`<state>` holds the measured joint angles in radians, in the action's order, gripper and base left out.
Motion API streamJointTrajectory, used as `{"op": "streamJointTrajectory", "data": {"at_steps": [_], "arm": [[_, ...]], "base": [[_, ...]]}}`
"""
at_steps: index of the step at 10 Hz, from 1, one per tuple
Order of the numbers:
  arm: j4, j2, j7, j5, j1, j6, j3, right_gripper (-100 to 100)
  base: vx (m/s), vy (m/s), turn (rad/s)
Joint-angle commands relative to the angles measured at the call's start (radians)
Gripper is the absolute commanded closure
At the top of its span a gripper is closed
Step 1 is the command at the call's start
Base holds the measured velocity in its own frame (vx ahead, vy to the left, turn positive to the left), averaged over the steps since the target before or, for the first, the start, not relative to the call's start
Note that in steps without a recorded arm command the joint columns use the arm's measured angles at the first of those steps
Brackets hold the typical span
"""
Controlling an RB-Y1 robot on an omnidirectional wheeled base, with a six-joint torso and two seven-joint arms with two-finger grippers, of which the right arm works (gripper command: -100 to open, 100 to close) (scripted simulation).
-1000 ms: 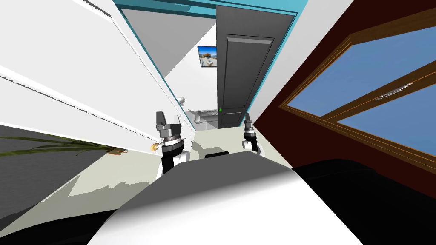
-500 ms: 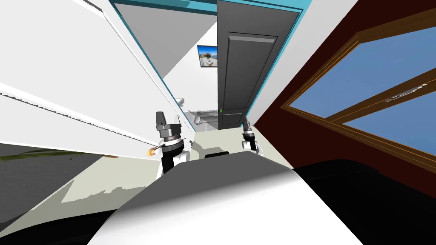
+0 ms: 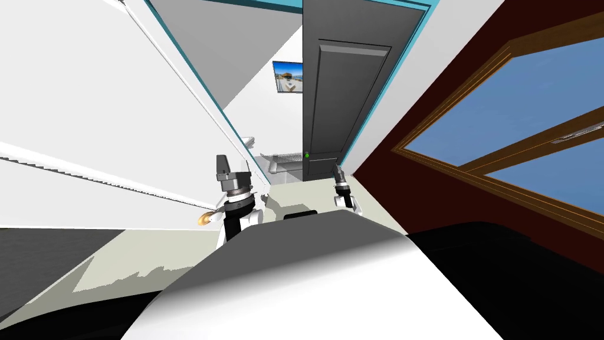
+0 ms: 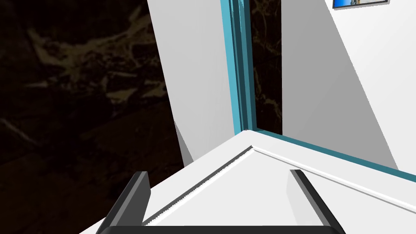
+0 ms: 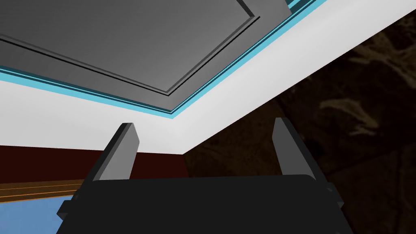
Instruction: Pull the door open
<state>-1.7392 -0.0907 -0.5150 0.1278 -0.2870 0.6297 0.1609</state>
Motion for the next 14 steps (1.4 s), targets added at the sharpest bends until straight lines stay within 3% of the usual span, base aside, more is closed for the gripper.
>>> {"op": "streamJointTrajectory", "data": {"at_steps": [1, 14], "arm": [[0.037, -0.002, -0.029, 0.014, 0.01, 0.007, 0.005, -100], [0.372, -0.013, -0.253, 0.127, 0.116, 0.081, 0.05, -100]], "base": [[0.091, 0.023, -0.008], [0.098, 0.027, -0.011]]}}
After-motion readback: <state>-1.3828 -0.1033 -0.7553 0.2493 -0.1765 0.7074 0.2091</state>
